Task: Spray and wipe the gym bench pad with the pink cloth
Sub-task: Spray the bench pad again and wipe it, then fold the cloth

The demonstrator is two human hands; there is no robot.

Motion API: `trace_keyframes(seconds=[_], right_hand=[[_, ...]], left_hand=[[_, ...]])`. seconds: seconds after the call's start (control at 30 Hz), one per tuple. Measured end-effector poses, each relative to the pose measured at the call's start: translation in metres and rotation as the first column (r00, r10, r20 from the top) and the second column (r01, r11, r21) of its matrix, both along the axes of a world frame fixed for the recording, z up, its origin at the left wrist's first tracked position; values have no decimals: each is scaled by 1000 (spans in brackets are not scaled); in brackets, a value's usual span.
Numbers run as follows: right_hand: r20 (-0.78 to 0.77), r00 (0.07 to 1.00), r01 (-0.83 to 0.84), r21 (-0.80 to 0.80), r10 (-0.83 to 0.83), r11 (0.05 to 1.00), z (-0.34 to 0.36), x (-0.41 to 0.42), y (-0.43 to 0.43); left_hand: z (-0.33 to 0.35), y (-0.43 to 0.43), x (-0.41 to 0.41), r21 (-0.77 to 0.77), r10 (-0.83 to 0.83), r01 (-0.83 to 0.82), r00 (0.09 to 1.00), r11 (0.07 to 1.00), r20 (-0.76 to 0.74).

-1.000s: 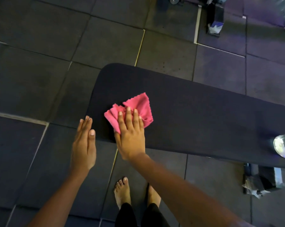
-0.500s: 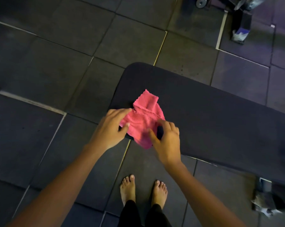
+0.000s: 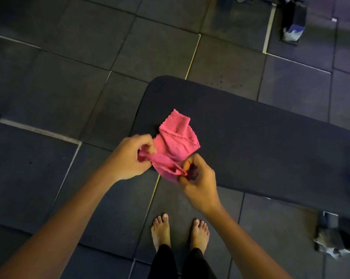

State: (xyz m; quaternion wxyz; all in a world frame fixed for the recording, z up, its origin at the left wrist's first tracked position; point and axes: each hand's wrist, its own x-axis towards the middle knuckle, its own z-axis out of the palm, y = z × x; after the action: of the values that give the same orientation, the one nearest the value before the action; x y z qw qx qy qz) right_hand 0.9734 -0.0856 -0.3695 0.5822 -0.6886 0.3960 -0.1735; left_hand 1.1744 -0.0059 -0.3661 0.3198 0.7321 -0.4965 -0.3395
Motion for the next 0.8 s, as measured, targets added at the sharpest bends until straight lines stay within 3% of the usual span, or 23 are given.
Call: trace_keyframes(seconds=[0.07,0.2,0.27,0.43,0.57,0.7,0.8], right_hand=[[-16,999,-27,78,29,997,6,-12,-1],[-134,981,-133,69,141,989,25,-34,1],[-133,971,-191,54,197,980,36,-44,1],[-37,992,-114,98,118,989,68,-48,-41],[7,1000,-7,19,7,1000,79,-27,-92],[70,992,105,-26,-103,994,94,-2,-138],[222,963,175,-101,-150,979,123,10,-164]], left_hand=[[12,6,-4,51,10,-6,996,999,-84],[30,22,-15,162,-204,199,979,967,13],[38,32,-22,135,-202,202,979,970,-18],[57,20,-34,8,7,-5,971,1000,-237],[61,-35,-35,-32,199,-228,903,973,-380],[75,-95,-26,-109,376,-442,849,890,-371],[111,-129,-16,-287,334,-462,854,839,-399]])
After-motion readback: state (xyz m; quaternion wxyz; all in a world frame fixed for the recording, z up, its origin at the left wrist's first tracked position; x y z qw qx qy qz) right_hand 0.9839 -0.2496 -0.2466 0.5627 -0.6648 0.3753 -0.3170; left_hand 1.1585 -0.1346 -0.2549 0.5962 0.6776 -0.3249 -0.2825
